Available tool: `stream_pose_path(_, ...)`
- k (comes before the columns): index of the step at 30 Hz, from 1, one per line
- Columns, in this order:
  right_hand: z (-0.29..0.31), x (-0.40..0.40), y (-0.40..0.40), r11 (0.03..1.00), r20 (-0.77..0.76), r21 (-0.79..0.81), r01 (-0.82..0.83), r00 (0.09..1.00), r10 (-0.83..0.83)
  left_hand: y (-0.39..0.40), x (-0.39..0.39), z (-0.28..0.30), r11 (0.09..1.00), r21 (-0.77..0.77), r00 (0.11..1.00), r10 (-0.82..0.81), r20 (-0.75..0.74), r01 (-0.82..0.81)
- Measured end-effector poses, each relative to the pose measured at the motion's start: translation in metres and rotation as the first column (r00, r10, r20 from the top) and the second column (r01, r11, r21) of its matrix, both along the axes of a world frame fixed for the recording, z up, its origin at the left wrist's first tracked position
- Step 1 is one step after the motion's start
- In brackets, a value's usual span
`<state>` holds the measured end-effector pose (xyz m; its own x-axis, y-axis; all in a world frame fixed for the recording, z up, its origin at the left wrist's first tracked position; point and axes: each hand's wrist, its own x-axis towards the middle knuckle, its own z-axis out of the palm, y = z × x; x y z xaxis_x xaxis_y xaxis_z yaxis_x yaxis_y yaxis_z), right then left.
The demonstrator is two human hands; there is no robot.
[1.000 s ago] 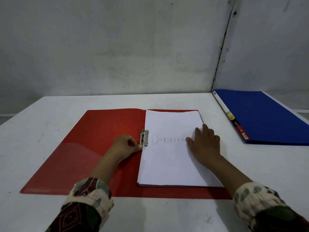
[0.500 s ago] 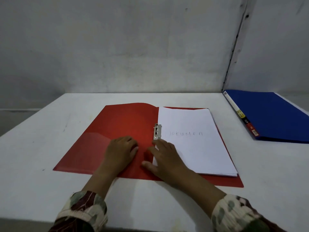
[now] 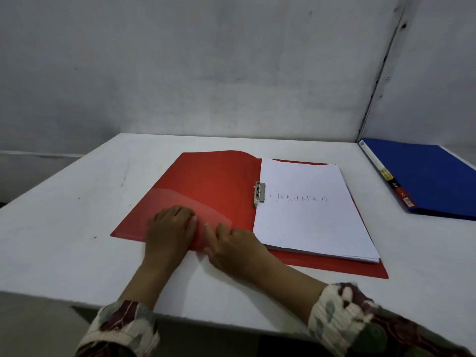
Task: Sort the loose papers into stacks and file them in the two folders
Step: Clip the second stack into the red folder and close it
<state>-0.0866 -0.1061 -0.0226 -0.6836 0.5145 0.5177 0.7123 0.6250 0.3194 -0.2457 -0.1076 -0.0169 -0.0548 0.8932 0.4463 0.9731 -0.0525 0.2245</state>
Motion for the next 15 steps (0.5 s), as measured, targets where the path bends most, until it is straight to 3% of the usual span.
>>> stream_pose_path(2, -0.001, 0.0, -0.001, 0.998, -0.007, 0.042, 0.041, 0.999, -0.041, -0.003, 0.003, 0.002, 0.992, 0.056, 0.99, 0.108, 0.087, -0.113)
stream_pose_path(3, 0.0, 0.0, -0.001, 0.997, -0.034, 0.051, 0.056, 0.998, -0.054, -0.006, 0.005, 0.006, 0.977, 0.067, 0.962, 0.187, 0.2, -0.204)
stream_pose_path(5, 0.0, 0.003, 0.0, 0.998, -0.094, 0.049, 0.045, 0.995, -0.041, -0.009, 0.012, 0.014, 0.919, 0.036, 0.802, 0.324, 0.501, -0.394)
stream_pose_path(7, -0.001, 0.004, -0.001, 1.0, -0.135, 0.023, 0.014, 0.991, -0.011, -0.013, 0.018, 0.019, 0.871, -0.049, 0.646, 0.399, 0.65, -0.489)
stream_pose_path(12, 0.004, 0.008, -0.006, 0.998, -0.218, -0.056, 0.005, 0.976, -0.017, -0.017, 0.039, 0.025, 0.87, -0.06, 0.433, 0.302, 0.849, -0.489)
stream_pose_path(15, 0.007, 0.014, -0.007, 0.994, -0.252, -0.114, 0.005, 0.967, -0.033, -0.017, 0.048, 0.036, 0.886, 0.11, 0.49, 0.142, 0.86, -0.451)
